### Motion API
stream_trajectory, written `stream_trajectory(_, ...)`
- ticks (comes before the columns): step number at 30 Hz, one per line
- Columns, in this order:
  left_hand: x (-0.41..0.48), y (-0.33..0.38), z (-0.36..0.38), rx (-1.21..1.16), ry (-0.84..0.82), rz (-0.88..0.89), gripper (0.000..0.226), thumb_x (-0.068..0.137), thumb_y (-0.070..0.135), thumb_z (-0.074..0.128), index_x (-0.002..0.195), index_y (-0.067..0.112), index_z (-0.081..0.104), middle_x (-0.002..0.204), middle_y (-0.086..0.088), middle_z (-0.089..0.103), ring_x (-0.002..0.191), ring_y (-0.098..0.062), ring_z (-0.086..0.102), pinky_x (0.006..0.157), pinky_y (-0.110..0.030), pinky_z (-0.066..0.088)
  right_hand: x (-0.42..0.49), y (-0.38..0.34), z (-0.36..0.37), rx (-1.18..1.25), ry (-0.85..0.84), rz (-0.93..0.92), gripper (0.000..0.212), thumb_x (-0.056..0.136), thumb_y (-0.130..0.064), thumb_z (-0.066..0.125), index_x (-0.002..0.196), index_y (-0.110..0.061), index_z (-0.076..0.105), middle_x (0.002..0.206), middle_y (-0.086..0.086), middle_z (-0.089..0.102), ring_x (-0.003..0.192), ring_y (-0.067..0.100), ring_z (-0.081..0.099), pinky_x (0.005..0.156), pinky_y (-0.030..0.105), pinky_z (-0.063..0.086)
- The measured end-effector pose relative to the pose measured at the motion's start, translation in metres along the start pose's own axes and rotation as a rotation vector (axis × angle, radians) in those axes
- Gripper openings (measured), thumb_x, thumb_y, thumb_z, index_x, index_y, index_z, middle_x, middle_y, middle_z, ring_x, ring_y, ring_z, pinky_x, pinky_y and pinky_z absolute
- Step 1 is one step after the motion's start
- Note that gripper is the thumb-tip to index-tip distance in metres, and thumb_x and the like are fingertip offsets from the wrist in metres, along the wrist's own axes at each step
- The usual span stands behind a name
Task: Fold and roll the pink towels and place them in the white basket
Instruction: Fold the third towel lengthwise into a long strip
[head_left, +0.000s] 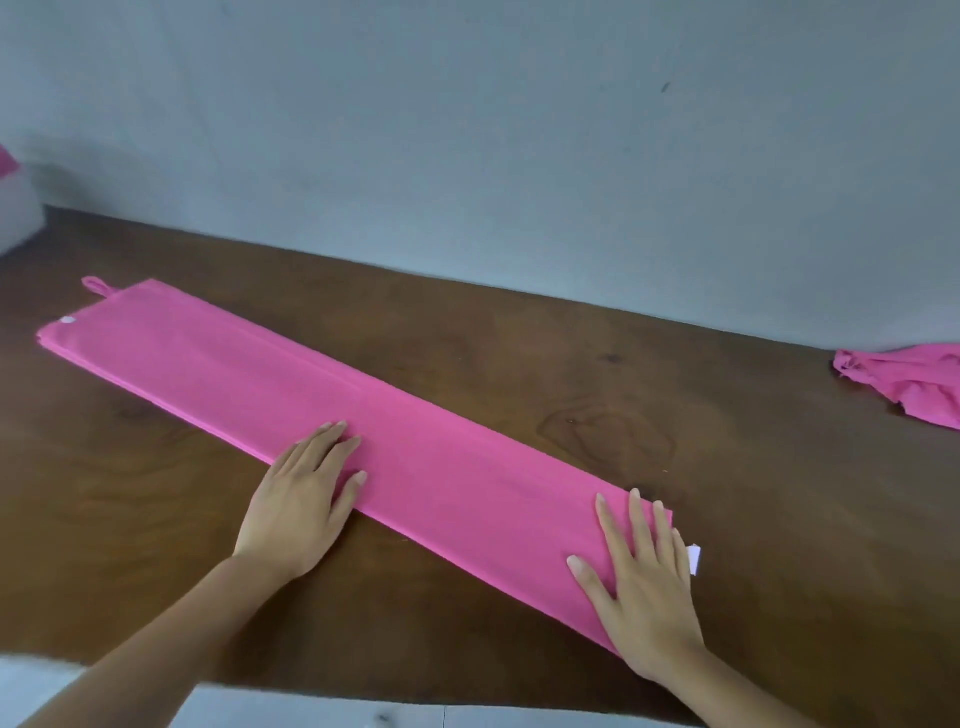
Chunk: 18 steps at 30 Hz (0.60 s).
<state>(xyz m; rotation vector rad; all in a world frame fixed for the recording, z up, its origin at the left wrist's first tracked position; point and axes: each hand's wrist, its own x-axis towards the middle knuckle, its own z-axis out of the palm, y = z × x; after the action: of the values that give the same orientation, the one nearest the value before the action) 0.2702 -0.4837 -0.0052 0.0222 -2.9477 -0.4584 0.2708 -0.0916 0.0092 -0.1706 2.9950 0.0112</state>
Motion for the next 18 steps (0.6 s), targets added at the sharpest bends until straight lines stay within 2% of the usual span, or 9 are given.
stream_trajectory(4,-0.033,0.007,-0.003,0.043,0.052,-0.066,0.064,0.1,0.054,0.027,0.149,0.019,0.049,0.159,-0.002,0.04,0.15,-0.02,0.03,0.123,-0.038,0.023,0.004,0.003,0.006,0.014,0.058,-0.021,0.087,0.084,-0.086,-0.009,0.157,-0.04,-0.016,0.168,0.0,-0.015,0.153,0.027,-0.021,0.124,0.047,-0.008)
stream_trajectory(7,-0.057,0.011,-0.001,0.057,0.065,-0.127,0.063,0.099,0.051,0.03,0.15,0.016,0.046,0.16,-0.005,0.037,0.151,-0.022,0.027,0.123,-0.039,0.022,0.001,0.003,0.009,0.023,0.068,-0.041,0.086,0.088,-0.083,-0.004,0.16,-0.037,-0.007,0.169,0.005,-0.007,0.155,0.031,-0.012,0.125,0.049,-0.003)
stream_trajectory(10,-0.079,0.022,0.001,0.042,0.097,-0.202,0.061,0.1,0.049,0.033,0.149,0.015,0.046,0.159,-0.008,0.039,0.149,-0.025,0.03,0.121,-0.043,0.027,0.0,0.004,0.007,0.035,0.077,-0.044,0.087,0.087,-0.083,-0.006,0.16,-0.036,-0.006,0.169,0.007,-0.005,0.155,0.033,-0.01,0.125,0.051,-0.001)
stream_trajectory(13,-0.099,0.034,0.007,0.026,0.142,-0.281,0.049,0.105,0.04,0.043,0.143,0.012,0.053,0.154,-0.011,0.046,0.147,-0.028,0.035,0.119,-0.046,0.031,-0.001,0.004,0.005,0.035,0.062,-0.053,0.088,0.086,-0.083,-0.006,0.16,-0.036,-0.006,0.169,0.009,-0.005,0.154,0.034,-0.01,0.125,0.051,-0.003)
stream_trajectory(18,-0.122,0.058,0.017,-0.033,0.237,-0.336,0.036,0.1,0.025,0.057,0.132,0.01,0.062,0.147,-0.012,0.053,0.144,-0.033,0.038,0.117,-0.051,0.034,-0.004,0.005,0.004,0.031,0.065,-0.053,0.09,0.086,-0.084,-0.007,0.161,-0.034,-0.004,0.169,0.01,-0.003,0.155,0.036,-0.008,0.125,0.052,-0.002)
